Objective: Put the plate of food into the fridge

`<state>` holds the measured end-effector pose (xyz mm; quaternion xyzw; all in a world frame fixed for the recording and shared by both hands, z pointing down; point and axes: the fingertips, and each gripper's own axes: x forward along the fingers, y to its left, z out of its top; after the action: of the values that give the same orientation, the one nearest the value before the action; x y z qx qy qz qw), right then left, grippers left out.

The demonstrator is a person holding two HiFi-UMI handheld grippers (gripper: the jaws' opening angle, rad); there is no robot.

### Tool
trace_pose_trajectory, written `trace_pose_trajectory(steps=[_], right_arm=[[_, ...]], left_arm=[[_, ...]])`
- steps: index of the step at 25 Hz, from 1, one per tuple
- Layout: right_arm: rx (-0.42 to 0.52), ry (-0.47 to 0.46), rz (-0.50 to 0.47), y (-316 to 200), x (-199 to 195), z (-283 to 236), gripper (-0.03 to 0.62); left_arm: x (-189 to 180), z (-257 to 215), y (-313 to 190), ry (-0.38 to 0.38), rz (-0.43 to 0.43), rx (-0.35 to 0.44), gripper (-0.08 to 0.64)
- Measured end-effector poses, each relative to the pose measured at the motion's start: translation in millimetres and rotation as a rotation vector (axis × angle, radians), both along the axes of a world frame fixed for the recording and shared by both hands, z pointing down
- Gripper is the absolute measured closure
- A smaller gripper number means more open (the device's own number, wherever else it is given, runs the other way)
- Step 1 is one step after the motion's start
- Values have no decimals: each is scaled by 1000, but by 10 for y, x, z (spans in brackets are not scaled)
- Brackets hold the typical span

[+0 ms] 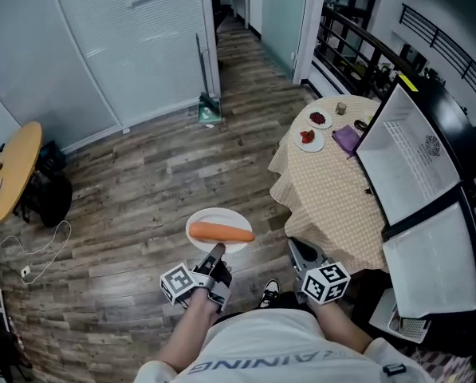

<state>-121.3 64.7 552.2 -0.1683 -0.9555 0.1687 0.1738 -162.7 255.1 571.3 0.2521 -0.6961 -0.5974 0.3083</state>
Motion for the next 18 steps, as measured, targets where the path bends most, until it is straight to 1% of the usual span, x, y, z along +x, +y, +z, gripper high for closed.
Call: trace_pose_trajectory(steps=[3,8,11,14,17,18], right_arm=[[-5,2,24,-280,-243,5,569],[-9,28,73,-786,-536,111,569],[-14,30,110,-1096,-698,145,569],[-14,35,153,-1418,-808,189,571],[-7,49,212,-1759,-859,241,569],[-7,51,238,-1866,-875,248,570]], left_arm=[[-264,-7,-293,-1,27,2,534],[-659,8,-850,18,76,19,534],[-896,50,-1155,18,108,8,534],[-1124,93,-1489,11,147,-7,534],[-1312,173,-1841,22,197,-37,534],[-1375,175,-1970,23,218,-29,534]])
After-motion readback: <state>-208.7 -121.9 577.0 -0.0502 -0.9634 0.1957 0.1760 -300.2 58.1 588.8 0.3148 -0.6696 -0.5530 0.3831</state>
